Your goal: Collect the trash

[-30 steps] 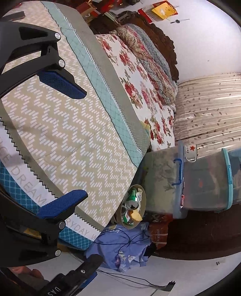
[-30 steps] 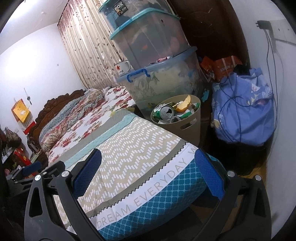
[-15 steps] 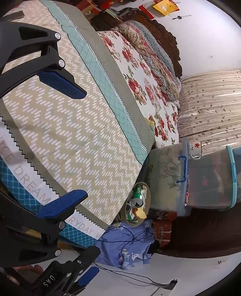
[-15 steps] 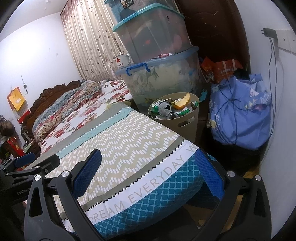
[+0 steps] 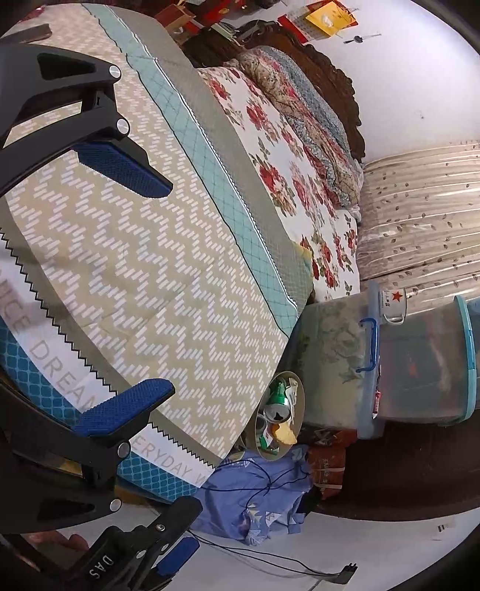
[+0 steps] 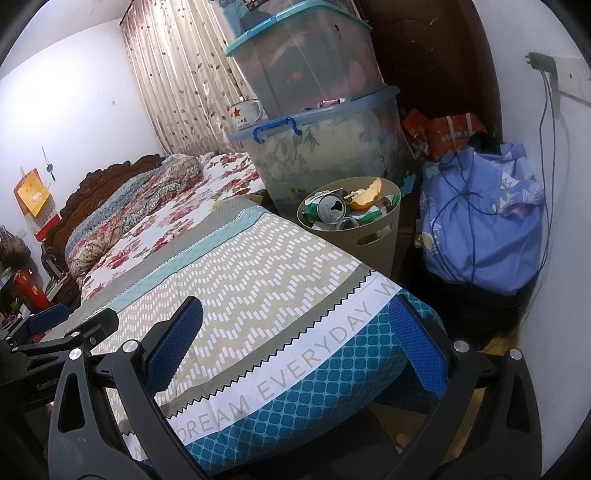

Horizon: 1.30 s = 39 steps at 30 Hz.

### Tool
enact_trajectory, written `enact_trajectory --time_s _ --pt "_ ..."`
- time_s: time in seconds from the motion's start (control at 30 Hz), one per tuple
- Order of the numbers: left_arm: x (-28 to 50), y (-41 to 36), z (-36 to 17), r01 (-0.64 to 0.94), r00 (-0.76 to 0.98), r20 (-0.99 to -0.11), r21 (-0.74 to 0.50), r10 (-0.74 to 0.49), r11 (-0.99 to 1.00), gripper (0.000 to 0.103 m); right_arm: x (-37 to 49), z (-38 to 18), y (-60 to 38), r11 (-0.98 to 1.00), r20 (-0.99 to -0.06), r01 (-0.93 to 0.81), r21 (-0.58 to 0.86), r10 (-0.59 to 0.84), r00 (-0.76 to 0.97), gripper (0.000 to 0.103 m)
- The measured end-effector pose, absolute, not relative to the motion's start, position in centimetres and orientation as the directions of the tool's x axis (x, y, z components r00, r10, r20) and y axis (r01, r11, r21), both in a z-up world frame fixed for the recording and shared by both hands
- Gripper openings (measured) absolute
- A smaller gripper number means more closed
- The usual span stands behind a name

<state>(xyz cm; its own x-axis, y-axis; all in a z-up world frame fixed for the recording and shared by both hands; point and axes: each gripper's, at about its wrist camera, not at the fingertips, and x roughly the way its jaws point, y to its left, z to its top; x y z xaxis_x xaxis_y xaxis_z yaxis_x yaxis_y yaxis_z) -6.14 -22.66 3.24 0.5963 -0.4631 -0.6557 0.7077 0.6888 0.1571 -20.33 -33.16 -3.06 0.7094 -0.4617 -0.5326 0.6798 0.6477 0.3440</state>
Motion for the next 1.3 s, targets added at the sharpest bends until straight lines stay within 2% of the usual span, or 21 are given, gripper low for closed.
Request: enact_trajectory --time_s 1.3 --pt "-5.7 -22.7 2.2 0.661 0.644 -0.650 0.207 -0.404 0.722 0.094 -19.2 -3.4 -33.0 0.654 -0.573 0.690 0.308 -0.452 0.684 0.100"
